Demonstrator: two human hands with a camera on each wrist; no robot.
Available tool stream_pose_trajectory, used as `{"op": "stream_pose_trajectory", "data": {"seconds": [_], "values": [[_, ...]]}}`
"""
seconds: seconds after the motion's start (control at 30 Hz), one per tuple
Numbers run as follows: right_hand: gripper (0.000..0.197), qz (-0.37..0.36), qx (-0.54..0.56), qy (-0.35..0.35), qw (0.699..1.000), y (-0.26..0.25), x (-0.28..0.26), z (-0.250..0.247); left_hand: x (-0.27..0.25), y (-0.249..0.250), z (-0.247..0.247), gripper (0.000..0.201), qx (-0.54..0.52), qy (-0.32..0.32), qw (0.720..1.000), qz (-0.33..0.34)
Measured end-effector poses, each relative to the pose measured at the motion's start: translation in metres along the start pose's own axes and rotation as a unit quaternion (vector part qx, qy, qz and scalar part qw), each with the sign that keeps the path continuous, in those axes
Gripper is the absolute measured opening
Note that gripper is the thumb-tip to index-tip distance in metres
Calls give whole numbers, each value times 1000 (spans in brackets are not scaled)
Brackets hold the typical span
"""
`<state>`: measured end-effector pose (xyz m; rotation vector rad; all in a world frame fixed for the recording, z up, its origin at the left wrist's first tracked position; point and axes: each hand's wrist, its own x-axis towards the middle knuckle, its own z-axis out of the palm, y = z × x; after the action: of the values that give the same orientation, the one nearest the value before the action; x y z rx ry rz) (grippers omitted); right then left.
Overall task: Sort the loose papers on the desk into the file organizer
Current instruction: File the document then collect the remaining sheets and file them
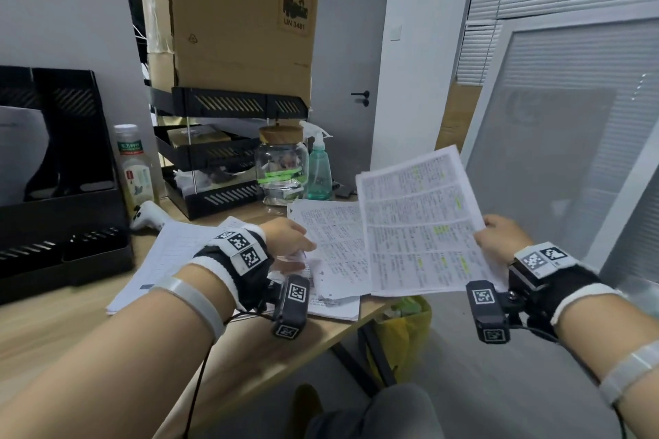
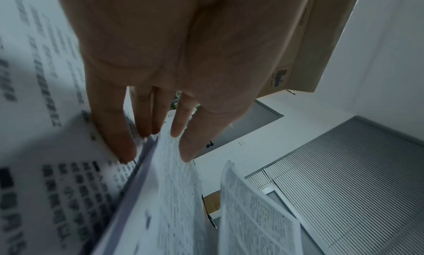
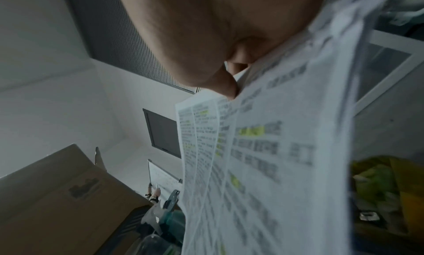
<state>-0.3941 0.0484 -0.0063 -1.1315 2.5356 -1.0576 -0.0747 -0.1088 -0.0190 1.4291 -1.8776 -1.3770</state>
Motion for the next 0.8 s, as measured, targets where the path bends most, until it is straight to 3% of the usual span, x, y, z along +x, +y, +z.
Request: {"op": "stream_pose_trajectory", "data": {"seconds": [0.17, 0.27, 0.33, 0.47, 0.6, 0.7, 0.8], "values": [[12, -2, -68, -122, 990, -13, -2, 27, 12, 0, 12, 49, -2, 18, 1000, 17], [26, -11, -92, -145, 985, -13, -2, 36, 12, 1, 17, 47, 19, 38, 998, 41], [25, -4, -94, -153, 984, -12, -3, 34, 13, 1, 18, 46, 57, 48, 996, 47], [6, 13, -62, -63, 996, 6, 3, 22, 11, 2, 15, 39, 83, 49, 995, 4], [23, 61, 36, 48, 996, 31, 8, 2, 12, 2, 6, 16, 72, 49, 996, 6], [37, 127, 148, 94, 976, 49, 9, -7, 18, -6, -1, 27, 45, 49, 998, -2], [37, 163, 205, 112, 959, 49, 1, -13, 20, -8, -7, 26, 11, 48, 999, -6]]}}
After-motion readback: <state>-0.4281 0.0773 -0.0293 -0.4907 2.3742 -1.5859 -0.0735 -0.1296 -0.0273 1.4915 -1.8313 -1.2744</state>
